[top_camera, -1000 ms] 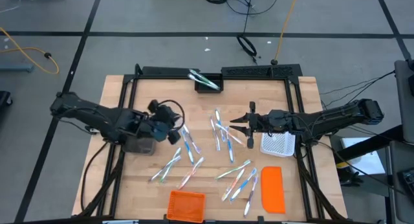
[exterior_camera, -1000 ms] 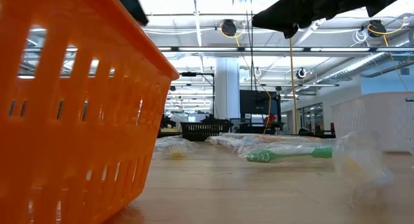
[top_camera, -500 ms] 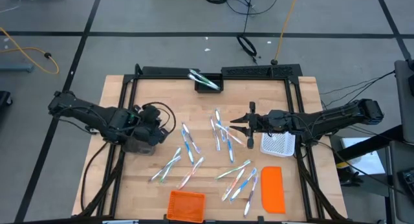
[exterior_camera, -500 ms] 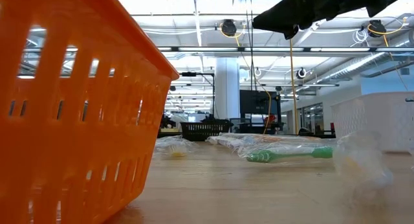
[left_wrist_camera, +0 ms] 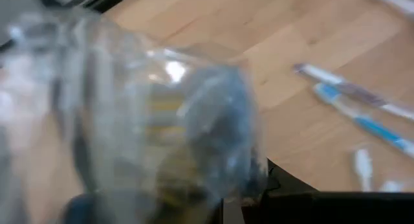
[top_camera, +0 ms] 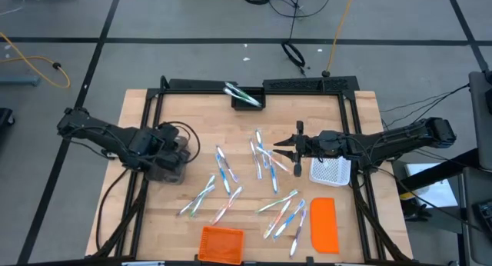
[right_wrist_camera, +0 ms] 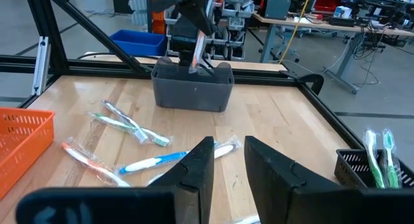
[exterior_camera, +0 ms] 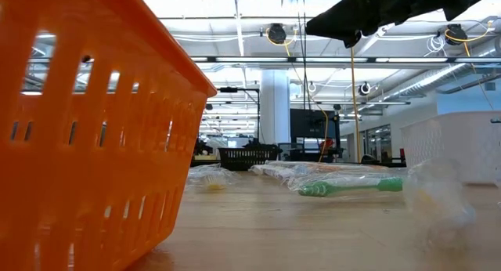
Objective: Pick & Place Toothbrushes
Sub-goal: Put the orange toothbrush into the transparent black bin
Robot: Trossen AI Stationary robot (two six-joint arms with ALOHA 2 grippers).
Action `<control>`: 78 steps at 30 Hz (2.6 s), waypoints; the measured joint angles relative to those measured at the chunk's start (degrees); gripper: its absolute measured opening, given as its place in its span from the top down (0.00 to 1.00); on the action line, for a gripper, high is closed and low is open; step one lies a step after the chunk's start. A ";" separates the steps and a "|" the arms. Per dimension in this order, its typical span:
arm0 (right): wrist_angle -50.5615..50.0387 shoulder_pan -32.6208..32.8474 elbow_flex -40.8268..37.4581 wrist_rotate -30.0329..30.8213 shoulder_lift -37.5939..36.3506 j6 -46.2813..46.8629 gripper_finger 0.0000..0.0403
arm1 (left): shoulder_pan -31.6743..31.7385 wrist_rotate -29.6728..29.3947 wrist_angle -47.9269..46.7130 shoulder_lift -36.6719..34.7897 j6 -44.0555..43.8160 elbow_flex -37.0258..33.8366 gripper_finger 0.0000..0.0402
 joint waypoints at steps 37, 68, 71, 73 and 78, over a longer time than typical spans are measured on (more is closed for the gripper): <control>-0.31 0.00 0.00 -0.01 0.00 0.00 0.80 | -4.41 13.18 3.78 -0.26 -13.90 -11.85 0.89; 10.74 0.02 2.96 -15.19 18.77 -1.05 0.80 | -4.39 -5.14 4.23 -0.26 -10.85 -11.85 0.64; 10.89 0.02 6.20 -18.61 23.63 -1.04 0.80 | -4.39 -6.98 6.27 -0.26 -9.17 -11.85 0.64; 10.39 0.02 8.34 -21.43 26.74 -1.06 0.80 | -4.39 -8.22 8.09 -0.24 -7.47 -11.85 0.64; 7.36 0.87 12.98 -24.08 33.24 -2.61 0.80 | -4.39 -10.97 13.28 -0.25 -2.28 -11.85 0.64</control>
